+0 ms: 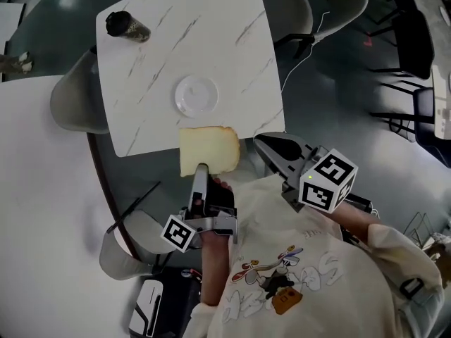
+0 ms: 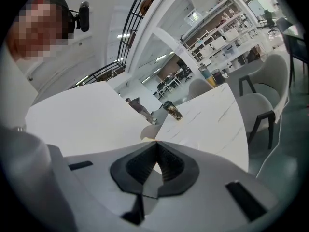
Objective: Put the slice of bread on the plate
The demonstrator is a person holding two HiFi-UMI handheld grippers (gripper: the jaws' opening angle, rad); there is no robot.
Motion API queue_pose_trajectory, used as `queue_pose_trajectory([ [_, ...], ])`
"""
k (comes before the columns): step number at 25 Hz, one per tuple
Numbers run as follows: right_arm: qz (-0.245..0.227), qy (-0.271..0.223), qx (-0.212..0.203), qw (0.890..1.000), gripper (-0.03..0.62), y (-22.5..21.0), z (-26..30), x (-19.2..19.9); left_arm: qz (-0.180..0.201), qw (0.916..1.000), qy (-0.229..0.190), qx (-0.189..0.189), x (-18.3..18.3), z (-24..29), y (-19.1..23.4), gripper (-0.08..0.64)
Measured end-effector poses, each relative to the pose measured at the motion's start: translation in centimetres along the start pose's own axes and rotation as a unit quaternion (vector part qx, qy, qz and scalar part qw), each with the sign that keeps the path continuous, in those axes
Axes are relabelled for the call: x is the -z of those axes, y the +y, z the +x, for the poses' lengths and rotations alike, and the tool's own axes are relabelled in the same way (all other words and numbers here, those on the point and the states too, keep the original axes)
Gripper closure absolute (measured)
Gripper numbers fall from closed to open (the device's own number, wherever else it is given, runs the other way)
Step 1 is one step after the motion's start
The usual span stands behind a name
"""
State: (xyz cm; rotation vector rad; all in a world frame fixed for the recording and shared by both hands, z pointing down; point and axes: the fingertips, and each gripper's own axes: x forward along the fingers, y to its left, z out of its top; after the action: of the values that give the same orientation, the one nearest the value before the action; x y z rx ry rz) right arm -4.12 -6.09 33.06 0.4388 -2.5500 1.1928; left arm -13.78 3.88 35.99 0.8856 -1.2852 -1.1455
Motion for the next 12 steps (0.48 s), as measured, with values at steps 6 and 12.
queue_pose_trajectory([
  [6,0.000,0.009,0.016,1.000,0.586,-1.2,3.1,-0.7,-0.002,0.9998,0.018,-0.002,-2.2,3.0,1.5,0.466],
  [12,0.001,0.036,0.029,0.999,0.587,-2.9,6.0,1.0,-0.010,0.9994,0.030,-0.016,-4.3,5.9,3.8,0.466],
])
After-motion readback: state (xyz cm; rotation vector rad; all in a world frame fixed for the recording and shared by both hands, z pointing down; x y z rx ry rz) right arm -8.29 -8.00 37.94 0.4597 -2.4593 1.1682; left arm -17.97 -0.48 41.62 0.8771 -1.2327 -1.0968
